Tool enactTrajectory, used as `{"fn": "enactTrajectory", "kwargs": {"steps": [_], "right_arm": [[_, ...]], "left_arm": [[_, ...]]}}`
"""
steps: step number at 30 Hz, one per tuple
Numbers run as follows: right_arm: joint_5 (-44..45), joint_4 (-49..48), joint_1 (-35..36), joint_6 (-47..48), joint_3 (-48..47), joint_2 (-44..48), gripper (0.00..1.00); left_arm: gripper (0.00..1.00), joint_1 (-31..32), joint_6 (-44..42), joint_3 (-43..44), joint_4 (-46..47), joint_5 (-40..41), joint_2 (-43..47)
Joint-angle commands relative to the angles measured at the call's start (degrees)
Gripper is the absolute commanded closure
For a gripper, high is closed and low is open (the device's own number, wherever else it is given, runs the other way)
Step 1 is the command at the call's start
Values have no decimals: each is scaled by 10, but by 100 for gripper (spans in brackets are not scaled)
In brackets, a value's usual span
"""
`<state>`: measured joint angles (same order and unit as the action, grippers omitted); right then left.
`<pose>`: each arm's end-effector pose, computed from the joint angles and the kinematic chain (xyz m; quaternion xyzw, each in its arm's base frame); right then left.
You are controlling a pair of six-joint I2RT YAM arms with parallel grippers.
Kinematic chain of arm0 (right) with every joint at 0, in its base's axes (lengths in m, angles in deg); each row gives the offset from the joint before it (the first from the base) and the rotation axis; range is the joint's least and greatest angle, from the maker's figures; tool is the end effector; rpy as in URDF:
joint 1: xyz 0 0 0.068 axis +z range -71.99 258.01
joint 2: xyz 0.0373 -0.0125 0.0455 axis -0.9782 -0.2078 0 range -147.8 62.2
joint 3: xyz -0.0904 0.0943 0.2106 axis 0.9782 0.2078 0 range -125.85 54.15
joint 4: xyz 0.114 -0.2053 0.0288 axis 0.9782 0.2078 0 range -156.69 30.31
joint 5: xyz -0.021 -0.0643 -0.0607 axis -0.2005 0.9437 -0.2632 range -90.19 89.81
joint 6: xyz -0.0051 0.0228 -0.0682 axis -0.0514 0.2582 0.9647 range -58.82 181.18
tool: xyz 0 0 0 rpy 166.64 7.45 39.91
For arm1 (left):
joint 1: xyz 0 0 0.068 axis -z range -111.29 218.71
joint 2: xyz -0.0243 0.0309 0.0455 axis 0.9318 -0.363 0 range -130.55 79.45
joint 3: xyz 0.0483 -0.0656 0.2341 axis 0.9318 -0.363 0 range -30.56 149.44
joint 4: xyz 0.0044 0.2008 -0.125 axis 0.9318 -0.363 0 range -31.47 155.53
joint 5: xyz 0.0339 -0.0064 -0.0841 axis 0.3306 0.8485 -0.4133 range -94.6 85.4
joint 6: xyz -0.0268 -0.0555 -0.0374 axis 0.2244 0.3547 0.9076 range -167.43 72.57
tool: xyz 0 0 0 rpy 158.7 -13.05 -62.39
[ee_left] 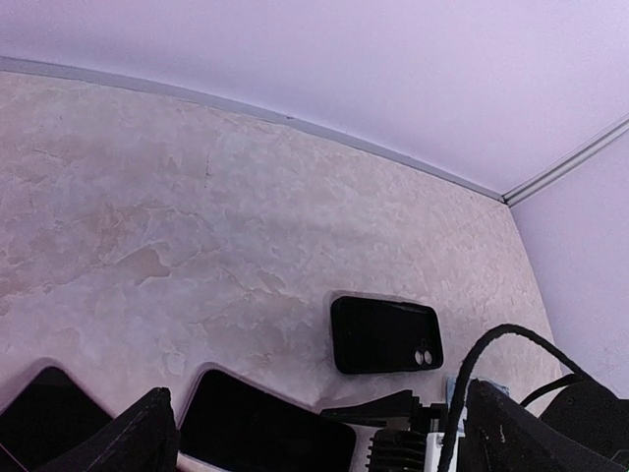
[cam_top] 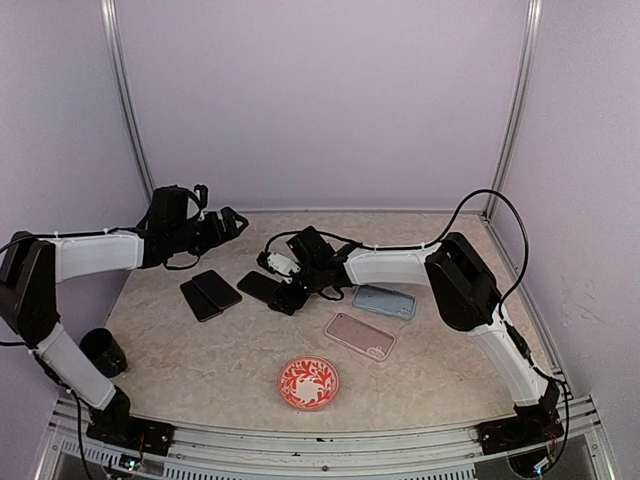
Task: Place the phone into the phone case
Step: Pick up the phone at the center of the board.
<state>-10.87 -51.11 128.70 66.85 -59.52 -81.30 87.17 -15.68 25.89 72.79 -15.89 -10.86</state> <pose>0.3232 0.4121 0.1041 -0.4662 0.7954 0.2242 0.3160 0.3325 -0.1233 0.2206 -0.0467 0.8470 -0.2976 0.4381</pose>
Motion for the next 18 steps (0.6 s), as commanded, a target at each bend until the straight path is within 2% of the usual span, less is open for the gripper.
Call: {"fn": "enactTrajectory", "kwargs": {"steps": [1,10,18], "right_arm": [[18,34,1,7,9,-19,25],[34,-38,6,9,73,13,35],[39,-130,5,8,140,73,35]], "left_arm": [[1,4,5,-10,-22,26,31],[1,12,0,-54,-29,42,70],[1,13,-4,-72,-27,46,82]]}}
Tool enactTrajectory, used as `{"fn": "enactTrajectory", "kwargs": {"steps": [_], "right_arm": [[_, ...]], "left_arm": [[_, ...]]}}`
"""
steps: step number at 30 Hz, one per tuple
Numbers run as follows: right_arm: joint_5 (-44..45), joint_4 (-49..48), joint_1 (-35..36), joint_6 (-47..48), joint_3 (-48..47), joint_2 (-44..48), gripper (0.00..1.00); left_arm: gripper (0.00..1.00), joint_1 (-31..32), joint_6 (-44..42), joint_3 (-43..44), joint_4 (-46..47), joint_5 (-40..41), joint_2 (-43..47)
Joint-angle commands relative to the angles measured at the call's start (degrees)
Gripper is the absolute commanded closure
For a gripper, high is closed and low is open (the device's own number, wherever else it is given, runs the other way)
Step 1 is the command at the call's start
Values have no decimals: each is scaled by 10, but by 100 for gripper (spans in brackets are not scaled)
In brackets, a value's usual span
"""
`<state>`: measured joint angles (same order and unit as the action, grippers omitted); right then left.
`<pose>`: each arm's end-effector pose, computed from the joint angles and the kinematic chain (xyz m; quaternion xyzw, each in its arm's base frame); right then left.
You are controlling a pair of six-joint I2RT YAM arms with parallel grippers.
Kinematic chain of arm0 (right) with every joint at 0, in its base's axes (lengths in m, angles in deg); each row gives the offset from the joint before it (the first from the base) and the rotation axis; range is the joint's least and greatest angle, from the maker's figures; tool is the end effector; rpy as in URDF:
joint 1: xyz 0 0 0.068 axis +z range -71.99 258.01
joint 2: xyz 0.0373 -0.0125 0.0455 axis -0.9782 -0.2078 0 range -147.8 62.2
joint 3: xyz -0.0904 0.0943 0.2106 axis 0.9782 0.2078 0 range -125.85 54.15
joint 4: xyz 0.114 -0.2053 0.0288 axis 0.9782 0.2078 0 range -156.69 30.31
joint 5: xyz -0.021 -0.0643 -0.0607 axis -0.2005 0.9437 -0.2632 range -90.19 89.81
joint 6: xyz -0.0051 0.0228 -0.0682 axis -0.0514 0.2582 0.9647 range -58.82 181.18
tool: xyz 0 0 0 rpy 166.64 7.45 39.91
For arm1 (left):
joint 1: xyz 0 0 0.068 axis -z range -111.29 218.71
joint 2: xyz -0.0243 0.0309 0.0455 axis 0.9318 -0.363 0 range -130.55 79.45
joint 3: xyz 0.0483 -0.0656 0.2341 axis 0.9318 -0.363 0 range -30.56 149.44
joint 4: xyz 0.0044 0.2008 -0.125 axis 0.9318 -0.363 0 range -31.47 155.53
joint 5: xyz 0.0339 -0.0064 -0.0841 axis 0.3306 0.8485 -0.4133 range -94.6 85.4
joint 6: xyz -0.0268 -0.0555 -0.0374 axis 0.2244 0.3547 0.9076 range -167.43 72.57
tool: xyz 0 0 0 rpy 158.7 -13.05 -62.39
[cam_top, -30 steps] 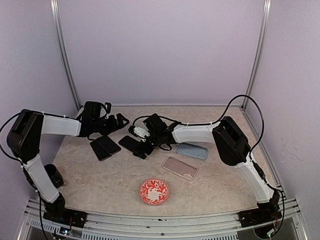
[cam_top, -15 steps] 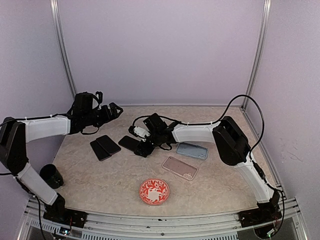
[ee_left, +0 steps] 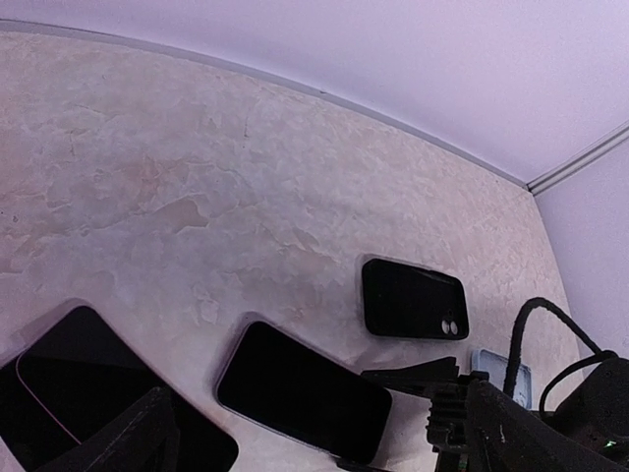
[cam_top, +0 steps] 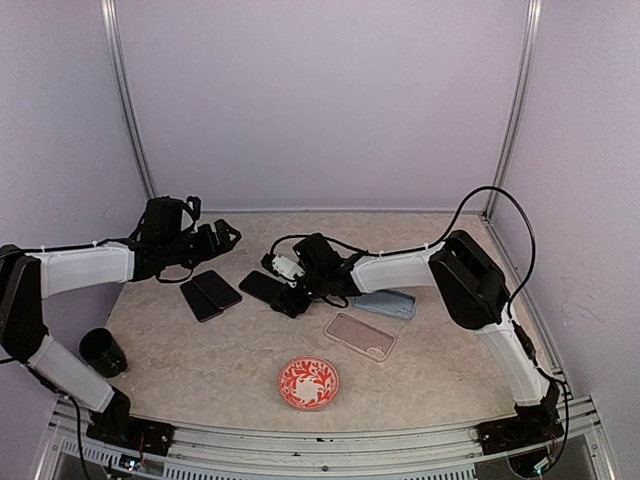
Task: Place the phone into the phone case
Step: Pick up the phone at the center of the board, then pass from the right arm to the left
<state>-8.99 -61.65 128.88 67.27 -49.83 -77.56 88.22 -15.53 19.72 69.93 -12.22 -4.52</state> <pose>0.3176 0.4048 0.1014 -0.4604 0.7817 0.2225 0.3570 0.3046 -0.1163 0.2141 -0.0596 0.8596 -0.2703 0.4295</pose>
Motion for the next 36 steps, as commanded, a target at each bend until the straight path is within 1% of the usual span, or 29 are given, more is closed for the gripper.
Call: {"fn": "enactTrajectory", "kwargs": {"steps": [1,6,24,36], "right_arm": [[21,-38,4,4,52,45,35],[20,-83,3,5,92,85,35],[7,-179,2,25,198,192,37],[-32,-248,4,61,310,287,38]], "left_arm": [[1,1,-6,-11,2,8,18],[1,0,-7,-14,10,-9,12],[1,-8,-3,-9,30,-82,-23],[1,-6,-7,2,39,-187,-34]]}}
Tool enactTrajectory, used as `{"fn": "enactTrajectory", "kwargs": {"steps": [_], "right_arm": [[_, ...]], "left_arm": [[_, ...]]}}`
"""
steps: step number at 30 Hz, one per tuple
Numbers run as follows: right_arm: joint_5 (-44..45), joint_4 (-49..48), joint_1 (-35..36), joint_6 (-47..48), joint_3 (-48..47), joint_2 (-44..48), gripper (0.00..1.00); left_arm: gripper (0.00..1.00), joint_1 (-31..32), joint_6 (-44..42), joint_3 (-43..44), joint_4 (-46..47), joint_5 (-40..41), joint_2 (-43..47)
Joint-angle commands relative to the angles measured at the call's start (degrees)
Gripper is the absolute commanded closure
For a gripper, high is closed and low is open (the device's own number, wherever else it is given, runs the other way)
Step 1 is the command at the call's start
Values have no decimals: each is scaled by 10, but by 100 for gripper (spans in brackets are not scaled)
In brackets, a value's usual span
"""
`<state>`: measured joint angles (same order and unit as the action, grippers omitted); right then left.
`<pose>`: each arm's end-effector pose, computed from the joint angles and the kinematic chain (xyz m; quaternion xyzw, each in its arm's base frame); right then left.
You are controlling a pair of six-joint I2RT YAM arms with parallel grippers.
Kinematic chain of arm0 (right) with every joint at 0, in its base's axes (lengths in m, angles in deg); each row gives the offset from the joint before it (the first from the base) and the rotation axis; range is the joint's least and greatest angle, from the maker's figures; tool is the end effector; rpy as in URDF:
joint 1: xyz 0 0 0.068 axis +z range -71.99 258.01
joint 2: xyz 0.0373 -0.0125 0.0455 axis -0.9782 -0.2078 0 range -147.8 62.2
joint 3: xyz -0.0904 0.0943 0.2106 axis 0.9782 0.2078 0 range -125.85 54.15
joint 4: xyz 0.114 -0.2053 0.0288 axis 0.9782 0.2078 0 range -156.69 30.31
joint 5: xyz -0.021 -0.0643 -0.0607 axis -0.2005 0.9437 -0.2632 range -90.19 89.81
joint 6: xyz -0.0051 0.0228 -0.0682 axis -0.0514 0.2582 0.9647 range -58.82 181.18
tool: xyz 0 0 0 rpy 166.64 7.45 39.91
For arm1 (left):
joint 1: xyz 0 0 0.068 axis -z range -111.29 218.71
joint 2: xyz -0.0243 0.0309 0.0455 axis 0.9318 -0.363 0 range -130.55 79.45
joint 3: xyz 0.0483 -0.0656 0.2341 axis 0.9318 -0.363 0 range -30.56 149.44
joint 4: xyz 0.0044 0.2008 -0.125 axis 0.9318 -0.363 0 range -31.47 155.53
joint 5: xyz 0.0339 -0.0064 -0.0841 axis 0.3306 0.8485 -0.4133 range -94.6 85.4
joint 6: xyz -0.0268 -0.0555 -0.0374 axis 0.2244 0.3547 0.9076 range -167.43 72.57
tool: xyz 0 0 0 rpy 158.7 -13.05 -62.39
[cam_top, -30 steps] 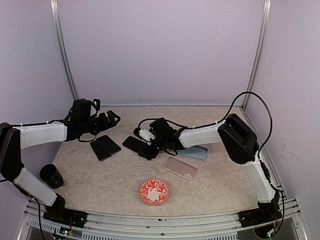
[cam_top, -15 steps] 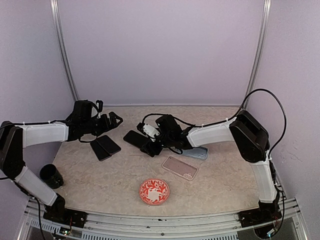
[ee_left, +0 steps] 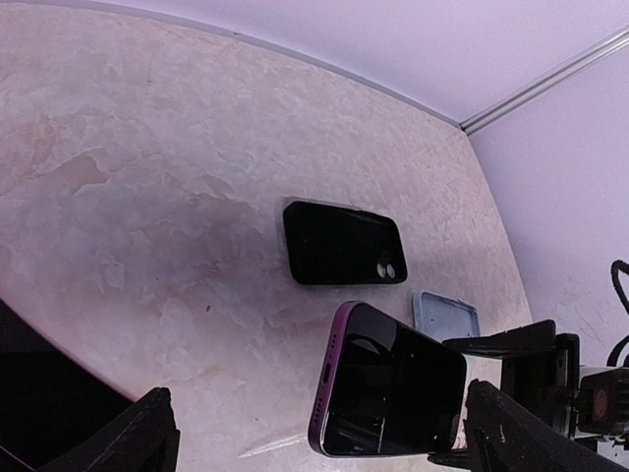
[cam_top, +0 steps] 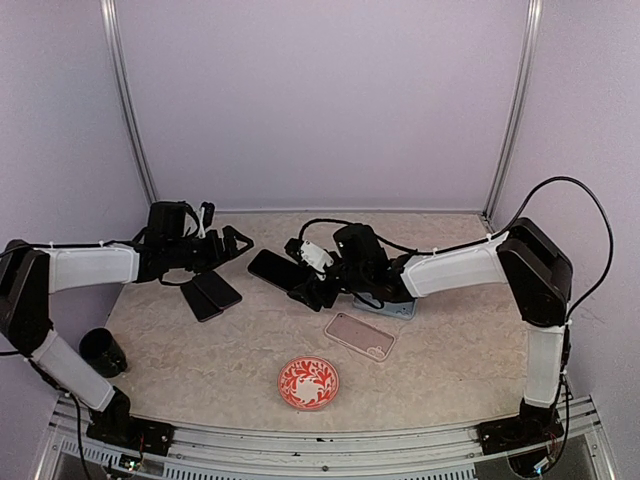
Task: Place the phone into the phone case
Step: Pass from the right arm to the left
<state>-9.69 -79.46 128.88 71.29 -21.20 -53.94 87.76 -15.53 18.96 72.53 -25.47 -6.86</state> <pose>0.2742 0.3526 0.1676 -0.4702 0.7146 0.2452 0.4563 0.3031 -0.1271 0.2041 -0.0050 0.8556 -0.3536 0.3780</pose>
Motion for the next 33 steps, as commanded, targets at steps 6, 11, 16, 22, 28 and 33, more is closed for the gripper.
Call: {"fn": "enactTrajectory", "kwargs": {"steps": [6,11,16,22,28,33], "right_arm": [[-37,-92,9,51,65,90,38],[-36,-99,16,74,83,109,38],[-38,-103,23,90,90,117,38],[-33,-115,30,104,98,123,38],[-21,-122,36,119,101,125,38],[-19,-127,39,127,100,128,38]], "left_arm": [[2,-1,-19,36,-5,-115,-33],[4,2,-16,47,-1,-166,-37],[6,12,-17,57,-4,-210,-39],[10,26,-23,68,-20,-236,-46],[16,33,-18,71,-22,-266,-48],[23,44,-22,72,-31,-274,-49]]}}
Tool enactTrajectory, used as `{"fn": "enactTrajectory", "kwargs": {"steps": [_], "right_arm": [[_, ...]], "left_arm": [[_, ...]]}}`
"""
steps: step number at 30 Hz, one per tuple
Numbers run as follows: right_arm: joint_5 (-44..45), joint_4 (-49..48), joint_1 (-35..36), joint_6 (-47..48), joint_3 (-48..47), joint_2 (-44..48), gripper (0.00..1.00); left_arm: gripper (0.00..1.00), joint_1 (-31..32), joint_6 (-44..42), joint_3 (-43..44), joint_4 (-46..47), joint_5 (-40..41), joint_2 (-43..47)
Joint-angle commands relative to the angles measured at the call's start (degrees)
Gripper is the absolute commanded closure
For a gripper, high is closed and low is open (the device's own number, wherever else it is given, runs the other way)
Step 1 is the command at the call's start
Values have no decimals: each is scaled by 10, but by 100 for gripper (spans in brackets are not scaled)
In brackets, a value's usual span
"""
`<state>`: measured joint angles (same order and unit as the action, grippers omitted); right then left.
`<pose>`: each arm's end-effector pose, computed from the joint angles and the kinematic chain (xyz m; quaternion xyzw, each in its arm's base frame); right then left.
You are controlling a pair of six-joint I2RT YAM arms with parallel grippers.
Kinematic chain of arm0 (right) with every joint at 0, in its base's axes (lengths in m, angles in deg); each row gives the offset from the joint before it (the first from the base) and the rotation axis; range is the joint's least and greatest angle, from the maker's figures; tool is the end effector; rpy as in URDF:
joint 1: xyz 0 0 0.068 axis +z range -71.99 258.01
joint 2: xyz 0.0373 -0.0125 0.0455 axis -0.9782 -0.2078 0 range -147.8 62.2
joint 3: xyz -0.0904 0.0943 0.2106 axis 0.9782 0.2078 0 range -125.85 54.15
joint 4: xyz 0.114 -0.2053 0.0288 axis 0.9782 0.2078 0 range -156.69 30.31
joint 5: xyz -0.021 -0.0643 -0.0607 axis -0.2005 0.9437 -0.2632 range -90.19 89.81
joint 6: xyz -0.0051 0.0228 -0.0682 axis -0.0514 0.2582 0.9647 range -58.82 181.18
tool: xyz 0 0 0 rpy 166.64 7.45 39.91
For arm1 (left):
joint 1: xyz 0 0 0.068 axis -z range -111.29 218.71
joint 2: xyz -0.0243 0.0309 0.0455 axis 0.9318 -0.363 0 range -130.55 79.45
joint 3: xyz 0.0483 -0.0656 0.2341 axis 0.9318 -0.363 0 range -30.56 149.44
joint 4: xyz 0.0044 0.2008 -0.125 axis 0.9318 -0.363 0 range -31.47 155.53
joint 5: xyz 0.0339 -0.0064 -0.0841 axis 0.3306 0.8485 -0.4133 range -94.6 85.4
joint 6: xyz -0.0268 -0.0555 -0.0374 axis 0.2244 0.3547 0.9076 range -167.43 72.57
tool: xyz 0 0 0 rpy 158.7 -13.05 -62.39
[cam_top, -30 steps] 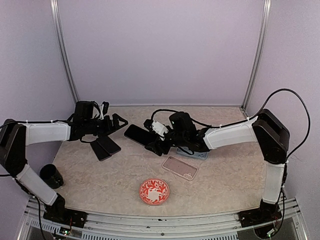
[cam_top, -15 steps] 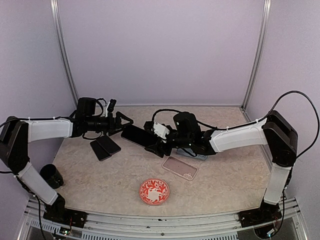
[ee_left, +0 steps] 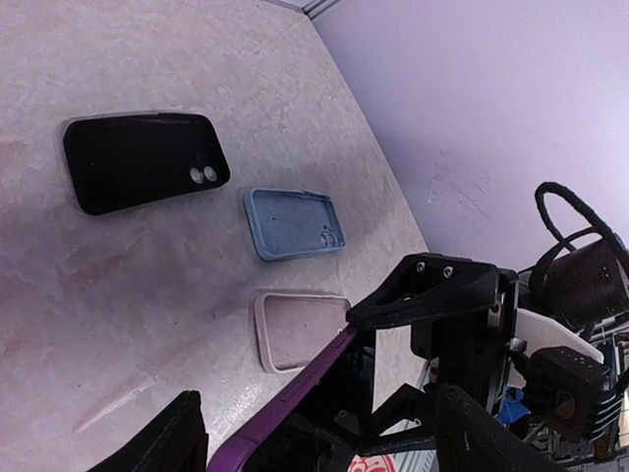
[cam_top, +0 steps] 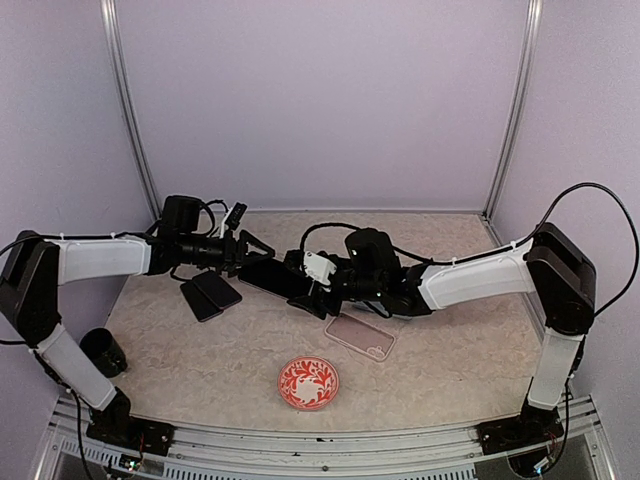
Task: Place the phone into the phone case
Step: Pass from the right arm to the left
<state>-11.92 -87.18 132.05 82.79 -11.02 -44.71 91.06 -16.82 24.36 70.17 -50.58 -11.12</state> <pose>0.2341 0.3433 0.1927 -0.5491 0.6132 0.2378 0.5157 0.2923 -0.1666 0.2137 0.1341 0.8131 -0.5063 0.2542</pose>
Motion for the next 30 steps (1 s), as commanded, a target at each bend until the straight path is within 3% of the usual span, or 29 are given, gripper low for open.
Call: {"fn": "enactTrajectory", "kwargs": {"steps": [1,14,16,22,26,28,30], "right_arm": [[4,-49,8,14,-3,35,38],[20,-43,9,34,0,39,38],[20,-43,9,37,2,40,38],[22,-42,10,45,5,42,38],[22,-43,11,51,9,43,38],[21,-42,10,53,9,44,37],[22,-43,10,55,11,44,37]], "left_arm": [[23,14,-10,19,-10,-23,-7],[43,23,-23,17,-35,-30,6],[53,23,-24,17,-35,-34,5],[60,23,-25,14,-33,-42,4],[70,22,-26,12,-32,-46,2],[81,23,-26,12,-29,-51,2],[83,22,-25,11,-28,-51,2]]}}
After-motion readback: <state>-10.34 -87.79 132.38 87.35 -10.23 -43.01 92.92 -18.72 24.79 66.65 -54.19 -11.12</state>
